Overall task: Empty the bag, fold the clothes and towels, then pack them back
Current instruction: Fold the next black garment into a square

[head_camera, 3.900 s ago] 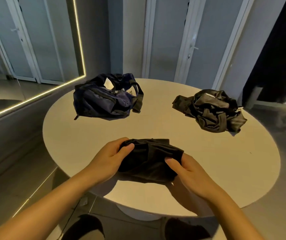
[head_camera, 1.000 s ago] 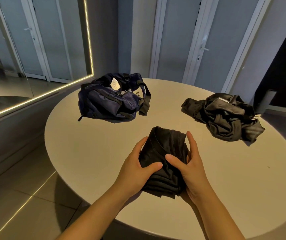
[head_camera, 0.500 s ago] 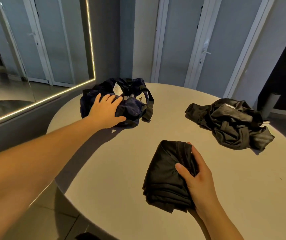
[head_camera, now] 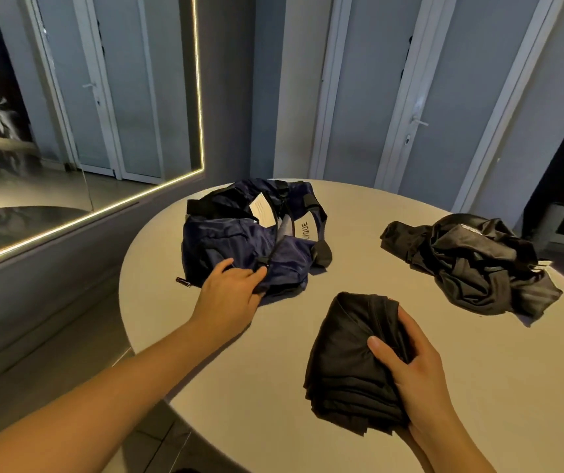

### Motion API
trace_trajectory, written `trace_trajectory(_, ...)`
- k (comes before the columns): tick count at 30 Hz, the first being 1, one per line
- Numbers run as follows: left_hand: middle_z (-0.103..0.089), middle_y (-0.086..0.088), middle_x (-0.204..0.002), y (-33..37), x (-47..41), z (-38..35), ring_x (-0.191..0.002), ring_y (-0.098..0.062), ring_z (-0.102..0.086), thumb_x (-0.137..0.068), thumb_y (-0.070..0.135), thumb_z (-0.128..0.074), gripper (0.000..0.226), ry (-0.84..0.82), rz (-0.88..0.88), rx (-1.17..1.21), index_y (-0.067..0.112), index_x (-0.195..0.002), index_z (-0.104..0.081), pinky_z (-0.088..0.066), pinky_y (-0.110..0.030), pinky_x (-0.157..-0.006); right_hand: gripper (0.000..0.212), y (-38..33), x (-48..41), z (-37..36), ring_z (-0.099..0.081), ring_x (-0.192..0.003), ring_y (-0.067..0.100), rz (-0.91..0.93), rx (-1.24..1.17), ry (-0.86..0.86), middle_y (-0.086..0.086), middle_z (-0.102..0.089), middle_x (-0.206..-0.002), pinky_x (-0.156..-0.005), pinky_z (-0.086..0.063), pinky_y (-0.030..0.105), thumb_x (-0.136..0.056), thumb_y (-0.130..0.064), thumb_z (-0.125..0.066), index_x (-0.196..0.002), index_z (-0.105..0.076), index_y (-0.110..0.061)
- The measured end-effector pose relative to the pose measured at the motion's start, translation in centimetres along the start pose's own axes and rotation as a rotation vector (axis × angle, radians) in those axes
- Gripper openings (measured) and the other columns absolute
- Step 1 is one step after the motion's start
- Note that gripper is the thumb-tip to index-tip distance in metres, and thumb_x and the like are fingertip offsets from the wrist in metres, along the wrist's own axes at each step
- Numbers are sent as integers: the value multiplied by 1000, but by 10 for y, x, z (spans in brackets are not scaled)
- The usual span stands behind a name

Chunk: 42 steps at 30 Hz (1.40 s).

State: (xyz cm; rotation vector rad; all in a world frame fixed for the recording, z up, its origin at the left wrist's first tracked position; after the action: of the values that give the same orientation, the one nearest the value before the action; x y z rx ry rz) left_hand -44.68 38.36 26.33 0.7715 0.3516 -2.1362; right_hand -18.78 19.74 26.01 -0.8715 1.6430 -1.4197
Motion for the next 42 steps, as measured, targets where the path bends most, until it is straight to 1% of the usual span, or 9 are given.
trace_trajectory(7, -68, 7, -131, 53, 75, 68, -119, -12, -61, -107, 57, -29, 59, -112, -85, 57, 23, -146, -55, -26, -36, -119, 57, -46, -8, -4, -67, -117, 16, 114, 12, 19, -10, -68, -130, -99, -55, 42, -89, -18, -75, -142, -56, -26)
trace_trajectory(13, -69, 10, -128, 84, 119, 105, -117, -10, -62, -111, 49, -23, 55, -130, -89, 170, 25, -140, -63, -26, -34, -116, 61, -96, -46, -34, -67, -116, 20, 169, 48, -4, 0, -64, -135, -93, -59, 41, -90, -23, -77, -146, -51, -25)
trace_trajectory(16, -74, 12, -117, 98, 128, 125, -106, -9, -65, -110, 51, -26, 54, -146, -111, 166, 27, -134, -67, -31, -33, -112, 38, -95, -47, -45, -69, -97, 15, 186, 300, -25, 3, -71, -116, -82, -59, 33, -93, -10, -70, -130, -63, -17)
trace_trajectory(20, -71, 9, -78, 110, 110, 157, -72, -11, -60, -104, 63, -23, 57, -238, 5, 141, 33, -108, -72, -37, -27, -76, 40, -68, -39, -30, -68, -102, 29, 125, 728, -86, 6, -73, -113, -92, -55, 44, -87, -13, -75, -126, -68, -19)
trace_trajectory(23, -71, 11, -82, 113, 60, 172, -72, -9, -60, -100, 61, -40, 40, -210, 134, 195, 33, -99, -69, -40, -23, -62, 43, -66, -32, -18, -68, -104, 28, 129, 815, -105, 4, -73, -115, -91, -54, 43, -87, -17, -76, -129, -67, -19)
trace_trajectory(26, -72, 6, -90, 113, -12, 155, -86, -18, -66, -98, 50, -56, 26, -240, 237, 184, 28, -102, -70, -52, -32, -74, 52, -67, -26, -17, -66, -112, 27, 133, 875, -135, 1, -69, -127, -96, -53, 42, -89, -24, -75, -138, -60, -21)
trace_trajectory(30, -54, 3, -68, 109, -91, 98, -71, -22, -58, -94, 50, -62, 36, -338, 331, 55, 21, -73, -54, -42, -31, -61, 67, -68, -25, -21, -60, -125, 25, 109, 911, -152, 1, -57, -146, -105, -50, 43, -91, -33, -73, -152, -44, -25)
trace_trajectory(34, -64, -2, -86, 81, -116, 46, -78, -24, -60, -96, 47, -61, 29, -368, 437, -32, 18, -89, -62, -43, -33, -65, 73, -75, -25, -20, -63, -117, 21, 92, 966, -178, 0, -58, -144, -102, -50, 39, -93, -42, -68, -156, -33, -32)
trace_trajectory(42, -54, -15, -58, 14, -108, 25, -51, -21, -42, -89, 21, -61, 35, -64, 657, 476, 5, -59, -58, -35, -34, -52, 69, -93, -64, -27, -58, -125, 21, 155, 892, -128, -4, -57, -144, -103, -49, 39, -88, -45, -71, -149, -45, -29)
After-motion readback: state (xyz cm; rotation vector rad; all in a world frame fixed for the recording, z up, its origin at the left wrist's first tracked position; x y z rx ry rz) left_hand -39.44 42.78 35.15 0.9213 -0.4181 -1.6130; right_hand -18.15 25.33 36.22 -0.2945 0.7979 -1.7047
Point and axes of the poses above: each hand's wrist, its own x-axis away from the middle knuckle, its own z-axis out of the back of the hand, y = z × x, the point moved 3 cm from there along -x, towards the middle knuckle
